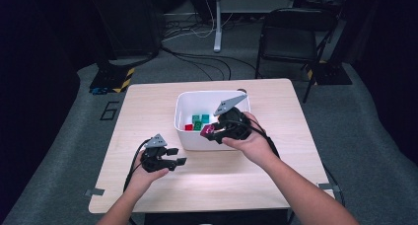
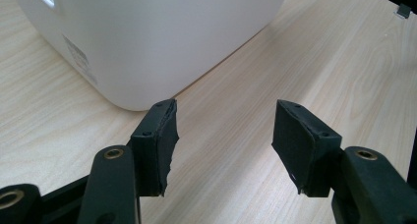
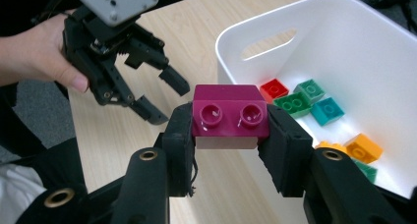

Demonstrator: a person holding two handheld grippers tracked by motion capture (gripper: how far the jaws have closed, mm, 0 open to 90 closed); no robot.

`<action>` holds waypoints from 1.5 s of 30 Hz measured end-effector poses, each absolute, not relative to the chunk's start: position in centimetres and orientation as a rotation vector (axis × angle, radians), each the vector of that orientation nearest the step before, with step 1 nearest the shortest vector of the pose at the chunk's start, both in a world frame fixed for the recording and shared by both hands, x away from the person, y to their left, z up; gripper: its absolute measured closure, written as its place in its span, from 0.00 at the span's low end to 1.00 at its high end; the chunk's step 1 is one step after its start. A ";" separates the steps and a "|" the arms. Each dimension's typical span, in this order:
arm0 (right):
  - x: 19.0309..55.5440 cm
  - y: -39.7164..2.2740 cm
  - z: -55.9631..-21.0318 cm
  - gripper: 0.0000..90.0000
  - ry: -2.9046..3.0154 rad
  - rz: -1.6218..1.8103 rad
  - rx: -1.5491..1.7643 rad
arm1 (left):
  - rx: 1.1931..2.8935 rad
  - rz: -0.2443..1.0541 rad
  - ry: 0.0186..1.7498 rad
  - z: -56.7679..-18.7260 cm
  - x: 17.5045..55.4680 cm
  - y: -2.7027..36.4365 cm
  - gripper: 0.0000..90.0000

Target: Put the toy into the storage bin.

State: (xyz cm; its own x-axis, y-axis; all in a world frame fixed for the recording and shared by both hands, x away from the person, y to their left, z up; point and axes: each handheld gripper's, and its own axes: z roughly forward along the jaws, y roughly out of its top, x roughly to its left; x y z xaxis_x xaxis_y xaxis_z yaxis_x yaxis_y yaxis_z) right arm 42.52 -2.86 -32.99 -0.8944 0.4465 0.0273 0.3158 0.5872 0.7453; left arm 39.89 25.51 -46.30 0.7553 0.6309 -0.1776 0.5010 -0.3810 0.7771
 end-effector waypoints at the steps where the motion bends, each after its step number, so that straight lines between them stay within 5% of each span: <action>1: 42.7 -2.9 -32.7 0.65 2.644 1.199 0.641 | 2.060 0.182 0.850 -46.3 39.9 25.5 0.47; 13: 45.9 -2.2 -31.5 0.65 2.592 1.175 0.688 | 2.062 0.183 0.851 -46.3 39.9 25.5 0.47; 45: 54.4 2.0 -35.6 0.65 2.578 1.086 0.829 | 2.060 0.183 0.847 -46.5 40.1 25.5 0.47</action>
State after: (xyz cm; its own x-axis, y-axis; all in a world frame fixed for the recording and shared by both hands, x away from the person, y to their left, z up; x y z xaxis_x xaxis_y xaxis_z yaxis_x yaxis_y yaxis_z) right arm 54.45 2.01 -35.62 -0.8158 0.5782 0.0126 0.4129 0.5670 0.7128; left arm 40.07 25.50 -46.47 0.7571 0.6291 -0.1761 0.5000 -0.3846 0.7760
